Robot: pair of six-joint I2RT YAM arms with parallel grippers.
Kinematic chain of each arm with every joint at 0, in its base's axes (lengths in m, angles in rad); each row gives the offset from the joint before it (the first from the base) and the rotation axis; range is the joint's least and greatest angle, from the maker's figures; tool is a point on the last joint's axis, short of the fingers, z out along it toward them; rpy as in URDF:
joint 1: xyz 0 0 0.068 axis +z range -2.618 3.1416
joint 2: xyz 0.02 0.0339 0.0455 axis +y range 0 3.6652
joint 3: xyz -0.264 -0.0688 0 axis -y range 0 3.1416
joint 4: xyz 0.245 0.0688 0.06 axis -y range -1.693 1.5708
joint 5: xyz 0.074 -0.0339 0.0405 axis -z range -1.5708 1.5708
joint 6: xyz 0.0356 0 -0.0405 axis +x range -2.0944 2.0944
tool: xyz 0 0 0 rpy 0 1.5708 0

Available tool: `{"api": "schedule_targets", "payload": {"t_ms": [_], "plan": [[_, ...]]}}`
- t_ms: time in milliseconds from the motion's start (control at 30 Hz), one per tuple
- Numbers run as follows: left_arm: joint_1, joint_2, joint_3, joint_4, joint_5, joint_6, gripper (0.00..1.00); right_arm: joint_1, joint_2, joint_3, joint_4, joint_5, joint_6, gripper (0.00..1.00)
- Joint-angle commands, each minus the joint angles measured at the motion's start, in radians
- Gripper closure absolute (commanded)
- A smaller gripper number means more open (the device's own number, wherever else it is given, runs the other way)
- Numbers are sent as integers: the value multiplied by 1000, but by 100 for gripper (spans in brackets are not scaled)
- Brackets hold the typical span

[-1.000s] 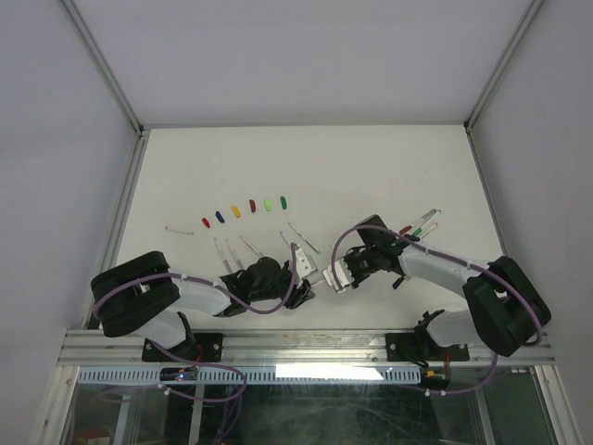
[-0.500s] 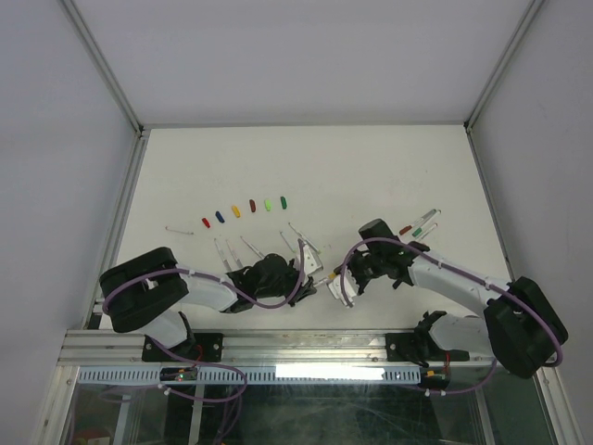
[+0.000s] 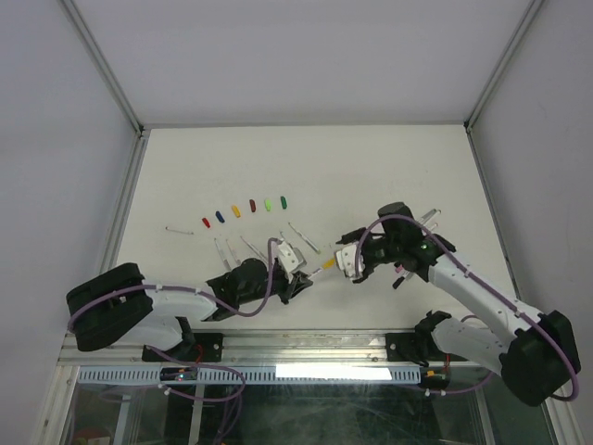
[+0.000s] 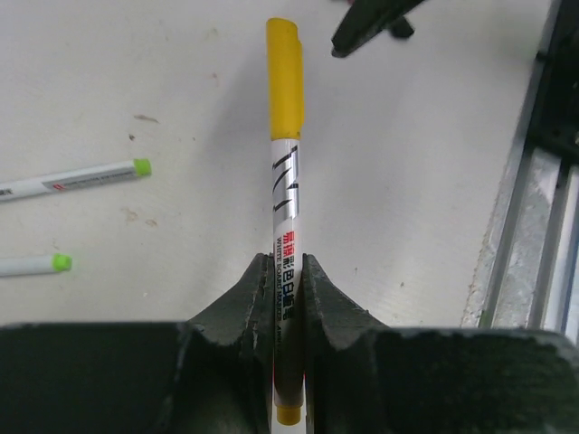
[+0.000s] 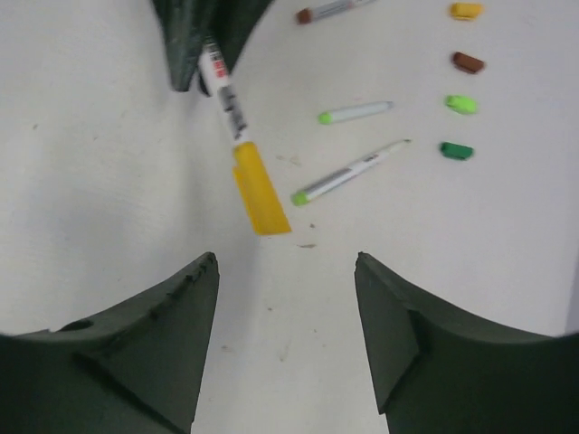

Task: Open the pen caps
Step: Pick up the pen from the center of the board.

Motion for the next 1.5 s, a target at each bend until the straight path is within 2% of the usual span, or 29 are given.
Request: {"api": "schedule_targets", "payload": {"t_ms": [0, 100, 200, 300, 367, 467, 567, 667, 800, 900, 1200, 1467], "plan": [[-8, -124, -79, 256, -52, -70, 100, -83, -60, 163, -34, -136, 388, 35], [-8, -185, -142, 434, -93, -111, 100, -136, -35, 267, -43, -283, 627, 35], [-8, -217, -167, 586, -140, -165, 100, -161, 8, 325, 33, -386, 922, 35], [-8, -212, -165, 693, -202, -221, 100, -193, 51, 333, 130, -483, 1145, 39], [-9, -201, -165, 762, -288, -291, 100, -228, 59, 285, 311, -563, 1307, 39], [-9, -143, -149, 870, -376, -353, 100, -240, 58, 167, 666, -585, 1622, 38], [-9, -37, -94, 970, -411, -364, 100, -241, 72, 66, 990, -529, 1855, 36], [-14, 77, -37, 1044, -450, -381, 100, -241, 77, -12, 1220, -432, 2033, 34], [-38, 187, 32, 1102, -493, -370, 100, -239, 77, -71, 1328, -356, 2108, 34], [-56, 235, 81, 1103, -494, -364, 100, -238, 79, -89, 1336, -315, 2106, 34], [-96, 279, 135, 1103, -539, -354, 100, -217, 82, -90, 1233, -229, 2056, 37], [-153, 282, 169, 1103, -694, -285, 100, -179, 98, -84, 1170, -183, 2013, 42]]}}
